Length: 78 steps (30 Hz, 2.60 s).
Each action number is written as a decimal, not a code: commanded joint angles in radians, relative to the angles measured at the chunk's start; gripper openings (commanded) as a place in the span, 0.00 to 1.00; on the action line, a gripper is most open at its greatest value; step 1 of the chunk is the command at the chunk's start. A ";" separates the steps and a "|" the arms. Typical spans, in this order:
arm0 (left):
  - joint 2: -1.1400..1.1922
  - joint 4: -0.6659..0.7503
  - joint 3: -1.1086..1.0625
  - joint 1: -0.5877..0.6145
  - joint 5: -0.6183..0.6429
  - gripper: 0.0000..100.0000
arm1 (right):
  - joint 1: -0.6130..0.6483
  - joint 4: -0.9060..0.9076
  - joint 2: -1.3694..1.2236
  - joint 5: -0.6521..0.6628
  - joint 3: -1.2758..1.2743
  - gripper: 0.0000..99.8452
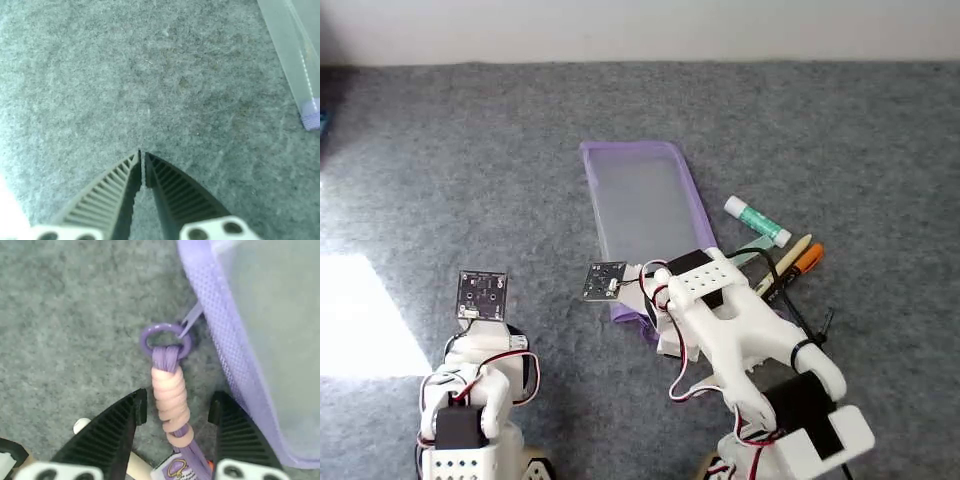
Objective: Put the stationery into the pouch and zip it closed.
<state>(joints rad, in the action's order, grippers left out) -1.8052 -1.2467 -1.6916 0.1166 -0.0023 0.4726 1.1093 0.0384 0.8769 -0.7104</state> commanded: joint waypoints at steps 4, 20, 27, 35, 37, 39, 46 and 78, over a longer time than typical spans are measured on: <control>-0.011 -0.003 0.008 -0.002 -0.009 0.01 | -0.015 -0.008 -0.013 -0.008 0.040 0.21; -0.011 -0.003 0.008 -0.002 -0.009 0.01 | -0.015 0.116 0.096 -0.011 0.089 0.01; -0.011 -0.003 0.008 -0.002 -0.009 0.01 | -0.015 0.303 0.323 -0.103 0.190 0.01; -0.011 -0.003 0.008 -0.002 -0.009 0.01 | -0.015 0.329 0.463 -0.132 0.203 0.01; -0.011 -0.003 0.008 -0.002 -0.009 0.01 | -0.013 0.329 0.481 -0.133 0.209 0.01; -0.011 -0.003 0.008 -0.002 -0.009 0.01 | -0.015 0.331 0.490 -0.163 0.226 0.01; -0.011 -0.003 0.008 -0.002 -0.009 0.01 | -0.015 0.340 0.495 -0.178 0.328 0.01; -0.005 0.153 0.389 -0.021 0.077 0.13 | 0.004 0.575 0.496 -0.224 0.601 0.01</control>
<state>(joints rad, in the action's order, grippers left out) -1.8052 -1.1316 -1.4461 0.1335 -0.0038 0.4618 1.6678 0.5002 0.6667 -0.1826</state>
